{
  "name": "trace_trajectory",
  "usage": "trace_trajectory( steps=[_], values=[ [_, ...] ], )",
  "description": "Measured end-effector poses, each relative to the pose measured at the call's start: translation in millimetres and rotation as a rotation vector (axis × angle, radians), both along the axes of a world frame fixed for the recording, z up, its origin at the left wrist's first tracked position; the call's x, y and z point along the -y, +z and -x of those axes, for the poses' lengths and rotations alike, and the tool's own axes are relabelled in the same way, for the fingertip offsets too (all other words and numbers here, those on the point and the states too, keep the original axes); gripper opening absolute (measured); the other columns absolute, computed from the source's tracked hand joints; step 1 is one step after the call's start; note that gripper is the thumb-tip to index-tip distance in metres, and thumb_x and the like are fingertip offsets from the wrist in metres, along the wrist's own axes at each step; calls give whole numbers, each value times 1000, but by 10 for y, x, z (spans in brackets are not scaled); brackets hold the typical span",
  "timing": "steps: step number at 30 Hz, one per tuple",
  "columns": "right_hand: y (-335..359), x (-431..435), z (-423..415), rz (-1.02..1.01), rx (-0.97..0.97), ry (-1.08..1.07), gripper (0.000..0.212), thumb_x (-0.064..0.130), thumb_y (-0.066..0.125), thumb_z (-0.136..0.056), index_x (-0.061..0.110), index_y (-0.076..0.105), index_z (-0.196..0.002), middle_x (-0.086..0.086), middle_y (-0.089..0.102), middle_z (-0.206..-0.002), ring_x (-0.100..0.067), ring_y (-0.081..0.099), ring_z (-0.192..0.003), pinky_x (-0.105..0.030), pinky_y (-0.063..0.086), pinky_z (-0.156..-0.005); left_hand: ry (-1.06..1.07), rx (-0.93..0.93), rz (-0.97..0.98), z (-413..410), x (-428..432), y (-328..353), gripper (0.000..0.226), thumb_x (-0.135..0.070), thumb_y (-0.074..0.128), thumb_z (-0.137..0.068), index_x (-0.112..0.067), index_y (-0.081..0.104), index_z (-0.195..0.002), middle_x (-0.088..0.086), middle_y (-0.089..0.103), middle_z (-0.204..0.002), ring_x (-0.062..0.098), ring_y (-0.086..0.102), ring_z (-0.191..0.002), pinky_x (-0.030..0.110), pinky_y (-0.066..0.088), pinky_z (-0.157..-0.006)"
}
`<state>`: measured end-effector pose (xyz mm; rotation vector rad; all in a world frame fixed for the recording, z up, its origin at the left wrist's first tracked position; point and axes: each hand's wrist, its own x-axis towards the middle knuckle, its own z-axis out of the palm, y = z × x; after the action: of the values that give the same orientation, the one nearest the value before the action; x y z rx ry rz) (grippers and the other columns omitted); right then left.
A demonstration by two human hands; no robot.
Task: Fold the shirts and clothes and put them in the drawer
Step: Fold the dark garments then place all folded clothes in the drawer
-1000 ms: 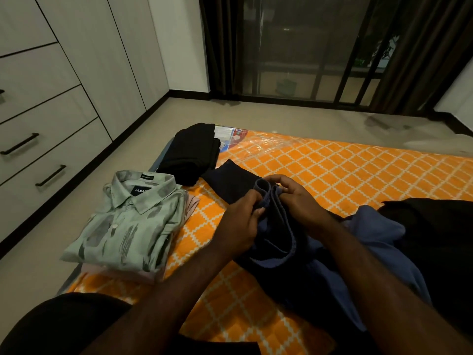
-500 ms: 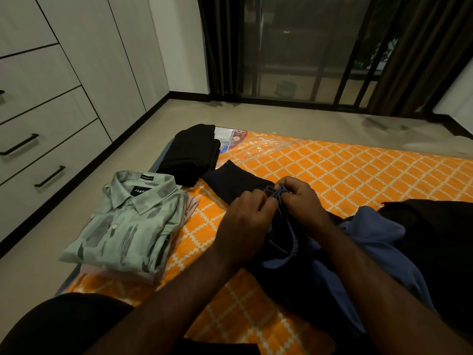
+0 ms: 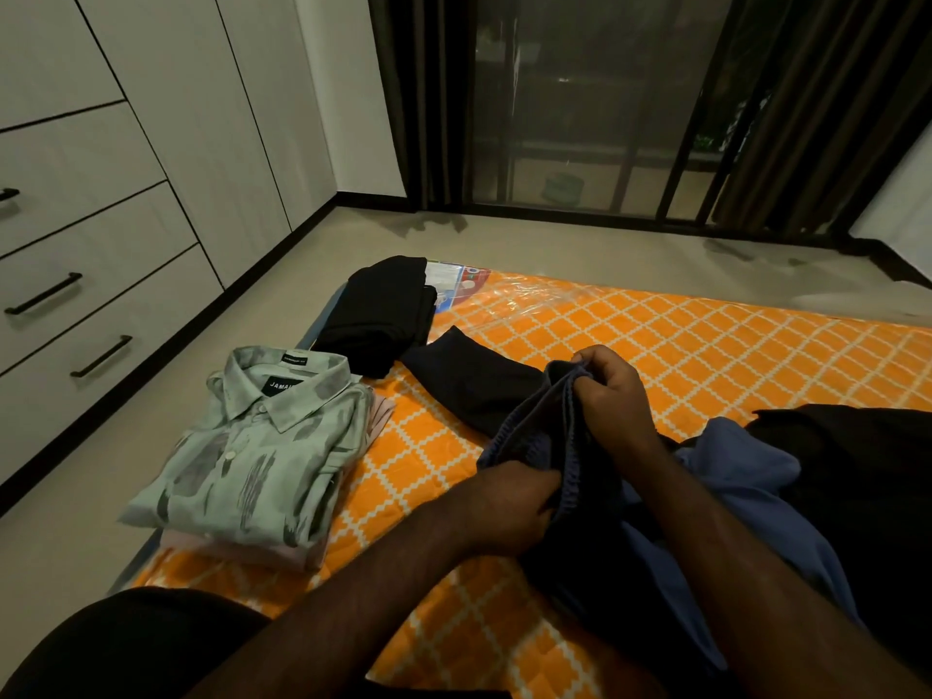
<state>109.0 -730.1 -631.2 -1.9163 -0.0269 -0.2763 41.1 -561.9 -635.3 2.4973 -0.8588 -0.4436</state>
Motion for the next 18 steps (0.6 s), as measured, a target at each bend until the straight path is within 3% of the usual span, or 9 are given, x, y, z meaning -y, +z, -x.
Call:
trace_trajectory(
  steps=[1, 3, 4, 6, 10, 13, 15, 16, 18],
  values=[
    [-4, 11, -4, -5, 11, -9, 9, 15, 49, -81, 14, 57, -84, -14, 58, -75, -34, 52, -63, -48, 43, -55, -19, 6, -53, 3, -11, 9, 35, -40, 37, -98, -17, 60, -111, 14, 67, -111, 34, 63, -98, 37, 47, -78],
    [2, 40, -22, -18, 27, -22, 5, 11, 50, -83, 14, 54, -84, -8, 55, -73, -23, 49, -61, -39, 40, -57, -25, 229, -184, 5, -39, 37, 41, -43, 29, -101, -22, 63, -109, 8, 68, -106, 34, 60, -101, 38, 43, -84],
    [14, 66, -39, -39, 30, -33, 5, 11, 51, -83, 15, 54, -84, -7, 54, -73, -21, 49, -62, -37, 40, -58, -6, 374, -264, 9, -57, 78, 53, -48, 19, -97, -23, 64, -107, 4, 68, -101, 32, 57, -104, 40, 40, -89],
    [40, 152, -89, -103, 32, -84, 5, 17, 51, -81, 17, 54, -85, -7, 54, -73, -21, 48, -64, -37, 39, -59, 99, 460, -373, -32, -98, 179, 67, -54, 6, -92, -25, 66, -104, -1, 68, -97, 26, 48, -111, 45, 31, -96],
    [112, 340, -151, -304, 3, -161, 21, 10, 50, -85, 23, 66, -89, -7, 61, -74, -25, 53, -68, -40, 43, -64, 391, 474, -226, -193, -257, 366, 63, -71, 23, -97, -31, 72, -101, -13, 61, -98, 17, 39, -112, 45, 22, -92],
    [175, 374, -182, -356, 20, -112, 28, 0, 46, -89, 14, 70, -87, -6, 63, -77, -23, 56, -73, -37, 45, -68, 481, 582, -192, -276, -404, 415, 74, -91, 25, -82, -39, 71, -105, -12, 49, -123, 20, 31, -125, 48, 24, -95],
    [228, 378, -194, -416, -4, -40, 24, -2, 47, -86, 7, 69, -86, -11, 60, -77, -25, 52, -74, -35, 43, -67, 552, 510, -175, -374, -535, 392, 70, -96, 41, -72, -41, 72, -103, -5, 37, -139, 26, 27, -133, 53, 31, -102],
    [261, 385, -194, -441, -30, 24, 23, -3, 49, -85, 6, 70, -87, -12, 62, -78, -26, 55, -74, -34, 45, -67, 595, 411, -94, -443, -608, 365, 63, -92, 53, -69, -38, 72, -96, 0, 39, -134, 26, 35, -127, 53, 38, -100],
    [316, 387, -180, -448, -88, 195, 21, -6, 57, -88, 6, 73, -93, -11, 71, -86, -26, 66, -79, -33, 54, -71, 635, 142, 216, -503, -743, 312, 47, -74, 75, -68, -30, 59, -69, 8, 53, -96, 19, 57, -88, 46, 53, -78]
  ],
)
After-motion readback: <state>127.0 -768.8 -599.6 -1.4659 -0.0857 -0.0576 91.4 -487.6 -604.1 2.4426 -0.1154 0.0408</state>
